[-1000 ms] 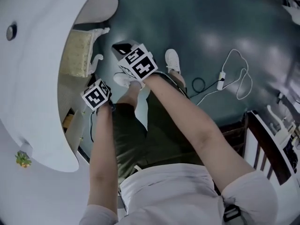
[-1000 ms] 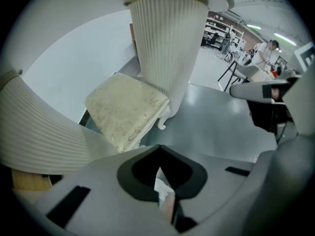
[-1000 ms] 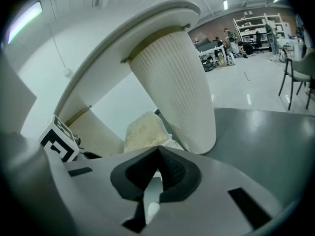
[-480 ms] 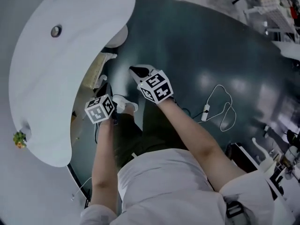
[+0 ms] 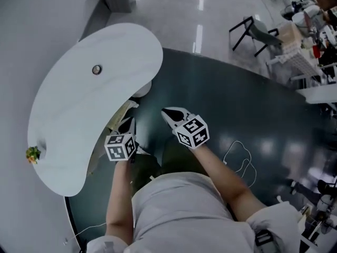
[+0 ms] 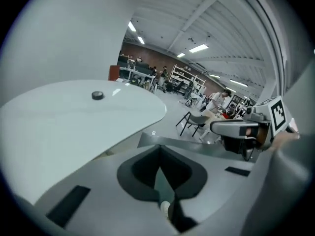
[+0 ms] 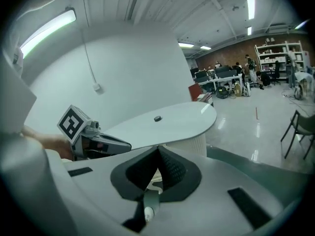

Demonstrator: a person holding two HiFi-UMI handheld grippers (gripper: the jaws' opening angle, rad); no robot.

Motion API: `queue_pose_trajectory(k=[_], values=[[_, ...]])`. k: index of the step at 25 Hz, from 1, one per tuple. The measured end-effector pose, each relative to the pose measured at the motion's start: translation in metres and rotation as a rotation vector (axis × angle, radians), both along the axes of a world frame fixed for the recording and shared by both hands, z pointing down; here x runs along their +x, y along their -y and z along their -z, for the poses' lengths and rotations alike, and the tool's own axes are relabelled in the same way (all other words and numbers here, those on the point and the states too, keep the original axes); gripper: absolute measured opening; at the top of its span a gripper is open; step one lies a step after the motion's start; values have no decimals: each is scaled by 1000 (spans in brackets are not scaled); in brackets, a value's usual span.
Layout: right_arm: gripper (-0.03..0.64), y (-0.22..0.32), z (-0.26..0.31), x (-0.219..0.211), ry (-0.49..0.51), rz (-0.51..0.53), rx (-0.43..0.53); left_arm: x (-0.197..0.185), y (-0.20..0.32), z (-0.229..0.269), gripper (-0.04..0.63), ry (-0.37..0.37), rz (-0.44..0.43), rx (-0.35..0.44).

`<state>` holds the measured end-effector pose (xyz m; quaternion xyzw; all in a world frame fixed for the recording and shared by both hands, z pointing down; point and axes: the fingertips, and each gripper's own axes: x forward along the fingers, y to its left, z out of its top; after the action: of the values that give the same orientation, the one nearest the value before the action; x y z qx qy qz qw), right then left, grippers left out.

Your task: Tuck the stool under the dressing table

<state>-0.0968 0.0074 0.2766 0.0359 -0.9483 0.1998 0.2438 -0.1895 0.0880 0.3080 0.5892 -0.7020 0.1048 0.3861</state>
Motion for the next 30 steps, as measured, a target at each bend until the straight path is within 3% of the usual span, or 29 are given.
queue_pose_trajectory(k=[6,11,21,30], values=[[9,15,88,9,110,5,79,5,22,90,2,75,-40,169],[9,10,152,22,188,26,124,19,27,154,2,96,-46,285],[9,9,236,58,337,33,222,57,23,244,2,202,-100,467],[9,7,265,94,422,27,318,83,18,268,2,265,-105,526]])
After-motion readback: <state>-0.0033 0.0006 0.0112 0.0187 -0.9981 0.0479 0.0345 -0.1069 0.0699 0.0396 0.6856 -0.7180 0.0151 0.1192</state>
